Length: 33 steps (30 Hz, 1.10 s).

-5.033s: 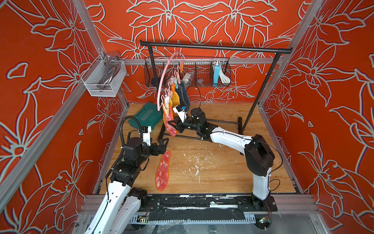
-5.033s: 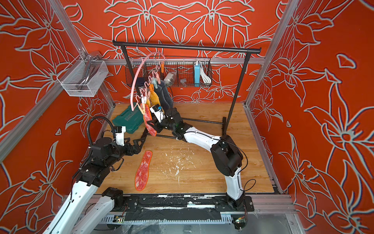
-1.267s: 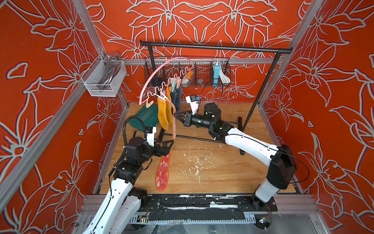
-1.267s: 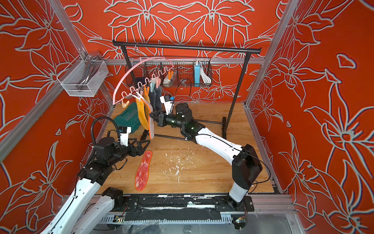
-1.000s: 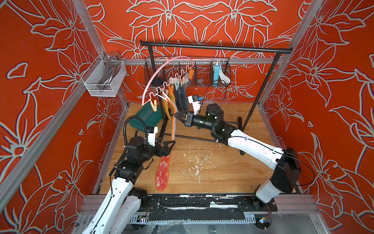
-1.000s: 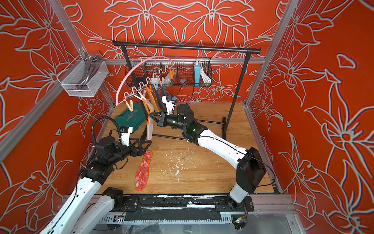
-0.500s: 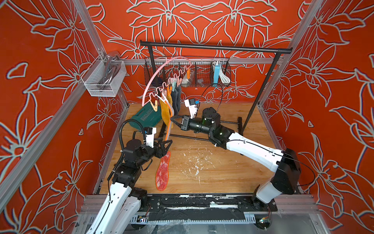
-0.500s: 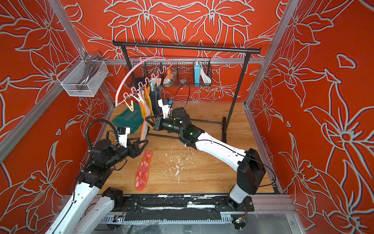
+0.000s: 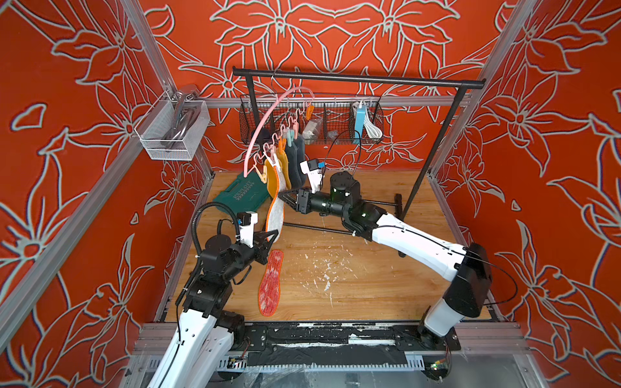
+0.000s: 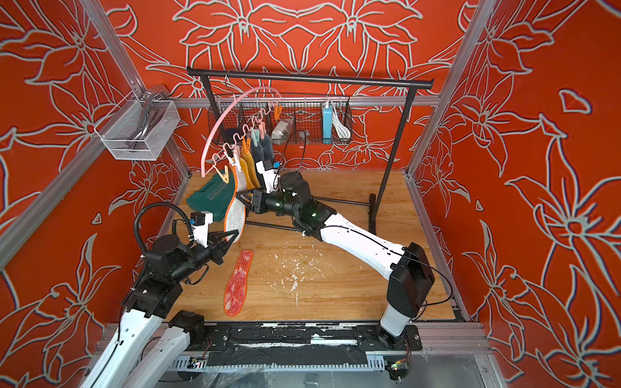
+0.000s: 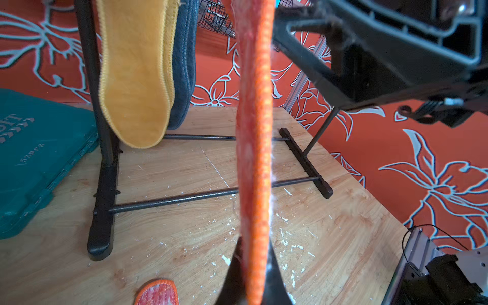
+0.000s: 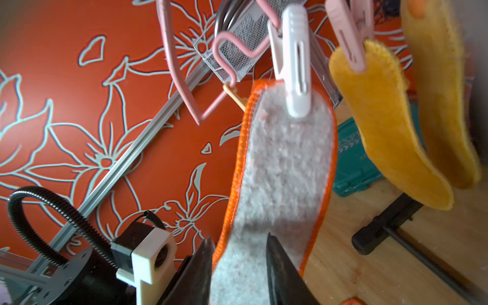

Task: Take the shoe insoles off the hanger
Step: Remove the insole from the hanger, then open the clamp at the hanger.

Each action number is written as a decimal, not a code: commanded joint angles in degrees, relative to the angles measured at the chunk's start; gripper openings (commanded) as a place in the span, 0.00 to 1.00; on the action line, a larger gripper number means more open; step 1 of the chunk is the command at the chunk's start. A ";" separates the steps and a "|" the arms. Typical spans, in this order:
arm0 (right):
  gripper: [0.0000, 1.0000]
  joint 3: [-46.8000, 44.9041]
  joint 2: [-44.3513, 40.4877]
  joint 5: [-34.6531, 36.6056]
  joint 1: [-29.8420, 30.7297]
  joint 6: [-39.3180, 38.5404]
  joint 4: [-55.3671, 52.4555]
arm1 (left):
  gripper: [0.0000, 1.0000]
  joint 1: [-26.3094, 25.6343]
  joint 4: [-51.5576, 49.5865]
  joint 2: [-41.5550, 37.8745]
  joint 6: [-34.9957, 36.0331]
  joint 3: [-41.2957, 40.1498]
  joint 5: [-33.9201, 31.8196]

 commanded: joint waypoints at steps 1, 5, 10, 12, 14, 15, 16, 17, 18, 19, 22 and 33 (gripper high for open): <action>0.46 4.77 1.43 2.79 -1.06 -10.67 -6.97 | 0.00 0.26 1.62 -0.13 0.88 -0.16 -0.24; 0.58 8.86 2.68 7.84 -1.42 -17.69 -11.11 | 0.00 0.27 1.36 0.53 0.79 0.08 -0.18; 0.62 15.48 5.96 10.49 -1.52 -22.12 -14.60 | 0.00 0.02 1.32 1.30 0.72 0.09 -0.60; 0.62 17.95 7.50 10.85 -1.52 -22.77 -15.41 | 0.00 -0.77 0.63 2.35 1.02 0.72 -1.02; 0.61 20.17 8.91 11.56 -1.50 -23.00 -16.10 | 0.00 -2.26 -1.35 3.40 2.00 2.14 -3.23; 0.61 21.02 9.72 12.14 -1.52 -23.14 -16.17 | 0.00 -3.18 -2.62 3.81 2.43 2.88 -5.14; 0.61 21.95 10.49 12.49 -1.51 -23.50 -16.36 | 0.00 -4.15 -3.72 4.12 2.78 3.56 -7.25; 0.61 22.92 11.36 12.78 -1.48 -23.94 -16.85 | 0.00 -4.90 -4.43 4.31 2.94 3.96 -8.93; 0.61 24.31 12.27 12.98 -1.47 -24.43 -17.73 | 0.00 -5.84 -5.06 4.42 3.17 4.23 -10.87; 0.61 25.80 13.26 13.31 -1.51 -25.11 -18.71 | 0.00 -6.58 -5.64 4.52 3.21 4.34 -12.43; 0.61 29.91 16.27 14.63 -1.48 -25.96 -20.73 | 0.00 -8.65 -7.69 5.18 3.55 5.02 -16.16; 0.59 45.18 26.34 13.37 -1.47 -24.11 -26.39 | 0.00 -12.69 -9.27 4.45 5.60 5.53 -19.99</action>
